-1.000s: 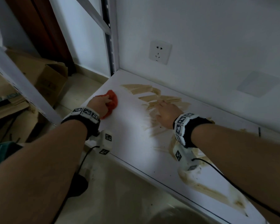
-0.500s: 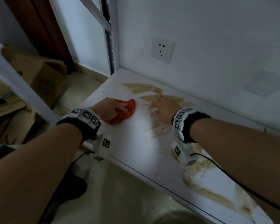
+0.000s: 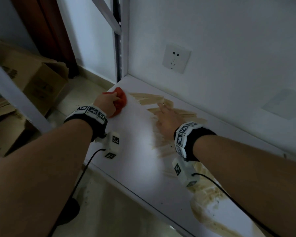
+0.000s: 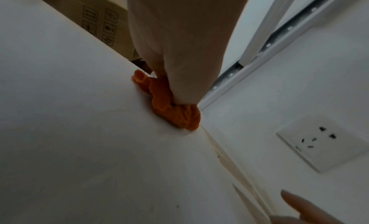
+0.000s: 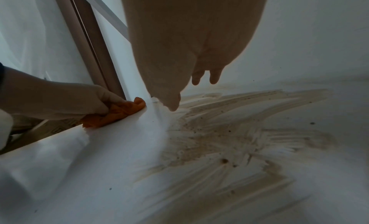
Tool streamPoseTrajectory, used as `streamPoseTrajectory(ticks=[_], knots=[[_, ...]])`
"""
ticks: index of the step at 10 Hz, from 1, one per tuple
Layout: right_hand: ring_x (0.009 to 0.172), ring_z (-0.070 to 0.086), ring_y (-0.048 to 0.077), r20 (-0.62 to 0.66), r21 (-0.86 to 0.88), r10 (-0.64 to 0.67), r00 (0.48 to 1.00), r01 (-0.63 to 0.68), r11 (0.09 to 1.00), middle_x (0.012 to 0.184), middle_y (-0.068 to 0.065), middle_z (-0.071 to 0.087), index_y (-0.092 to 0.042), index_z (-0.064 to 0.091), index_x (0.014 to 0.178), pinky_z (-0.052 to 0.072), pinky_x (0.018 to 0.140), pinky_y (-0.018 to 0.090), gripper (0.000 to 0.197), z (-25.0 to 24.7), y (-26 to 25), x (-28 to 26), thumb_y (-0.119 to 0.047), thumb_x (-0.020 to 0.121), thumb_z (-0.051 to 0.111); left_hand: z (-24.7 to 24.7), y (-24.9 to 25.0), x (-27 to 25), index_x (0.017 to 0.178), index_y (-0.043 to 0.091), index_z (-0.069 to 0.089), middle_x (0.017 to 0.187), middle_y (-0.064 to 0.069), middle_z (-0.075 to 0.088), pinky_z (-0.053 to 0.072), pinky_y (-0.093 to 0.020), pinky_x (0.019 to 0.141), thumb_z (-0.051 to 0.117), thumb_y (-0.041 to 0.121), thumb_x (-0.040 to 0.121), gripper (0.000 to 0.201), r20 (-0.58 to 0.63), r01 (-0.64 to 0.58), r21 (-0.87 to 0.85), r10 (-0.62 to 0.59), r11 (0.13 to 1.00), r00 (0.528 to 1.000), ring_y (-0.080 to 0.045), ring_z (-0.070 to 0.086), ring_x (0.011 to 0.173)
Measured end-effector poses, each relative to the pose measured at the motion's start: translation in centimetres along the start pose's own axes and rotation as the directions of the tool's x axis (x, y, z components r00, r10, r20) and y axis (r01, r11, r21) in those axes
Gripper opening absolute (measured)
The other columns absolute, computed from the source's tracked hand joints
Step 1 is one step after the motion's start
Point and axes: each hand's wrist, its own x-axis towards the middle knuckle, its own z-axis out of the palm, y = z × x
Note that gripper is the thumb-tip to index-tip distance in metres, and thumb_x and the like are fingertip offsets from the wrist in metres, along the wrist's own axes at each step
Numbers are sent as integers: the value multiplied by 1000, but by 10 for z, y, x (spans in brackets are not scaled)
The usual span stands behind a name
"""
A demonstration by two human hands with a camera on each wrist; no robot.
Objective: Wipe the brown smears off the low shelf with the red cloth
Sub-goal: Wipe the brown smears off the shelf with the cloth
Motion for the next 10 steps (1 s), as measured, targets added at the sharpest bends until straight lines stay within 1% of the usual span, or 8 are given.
streamPoseTrajectory(ticks=[1,2,3,5,7,8,9,10], knots=[[148,0,23,-44,55,-13,999,15,998,160,6,-4,-14,25,148,14,120,42,52,7,4,4,-18,98,37,-1,21,8,66,25,41,68,6,37,36,-6,44,44,14,100,36,41,124,-286,-117,950,992,-8,42,63],[148,1,22,-78,68,-30,996,35,997,160,5,-3,-13,29,147,15,119,42,50,13,7,9,-17,97,37,3,32,8,66,31,32,70,15,31,32,-2,50,42,6,99,42,109,68,-385,-27,921,994,8,41,57],[148,5,23,-87,62,-23,996,29,998,160,6,0,-14,30,147,17,119,41,52,10,4,9,-16,96,39,12,45,-1,66,39,27,72,25,24,26,-5,59,51,10,94,47,163,49,-421,22,906,986,12,25,62],[148,5,24,-117,72,-35,993,44,996,160,6,0,-16,28,148,16,120,40,52,11,0,6,-18,98,39,-1,20,-21,75,42,46,77,26,45,37,0,58,49,8,95,40,220,-53,-219,102,974,970,9,47,72],[148,3,23,-91,46,-28,996,32,998,160,7,-1,-12,29,147,17,119,42,51,14,7,9,-19,98,38,-7,-24,-2,75,43,35,86,18,40,34,8,57,44,-2,94,50,60,8,-158,1,987,998,1,40,75],[148,4,22,-124,66,-22,992,30,997,160,6,-1,-14,31,147,15,119,39,50,15,7,18,-19,98,39,-2,-15,8,123,23,55,102,10,38,30,-1,57,43,-2,95,40,26,17,-142,-13,990,1000,-2,37,91],[148,6,22,-143,89,-23,989,36,995,160,5,2,-15,33,146,15,118,37,49,15,5,24,-19,98,40,4,3,16,139,2,43,106,3,52,40,-11,80,41,-1,96,43,57,9,-172,1,985,998,3,54,94],[147,10,23,-177,114,-28,984,49,992,160,7,5,-14,36,144,19,118,38,47,17,3,27,-17,97,40,9,20,20,140,8,43,144,-10,42,33,-30,108,47,4,94,47,35,-55,-50,56,997,998,-22,43,132]])
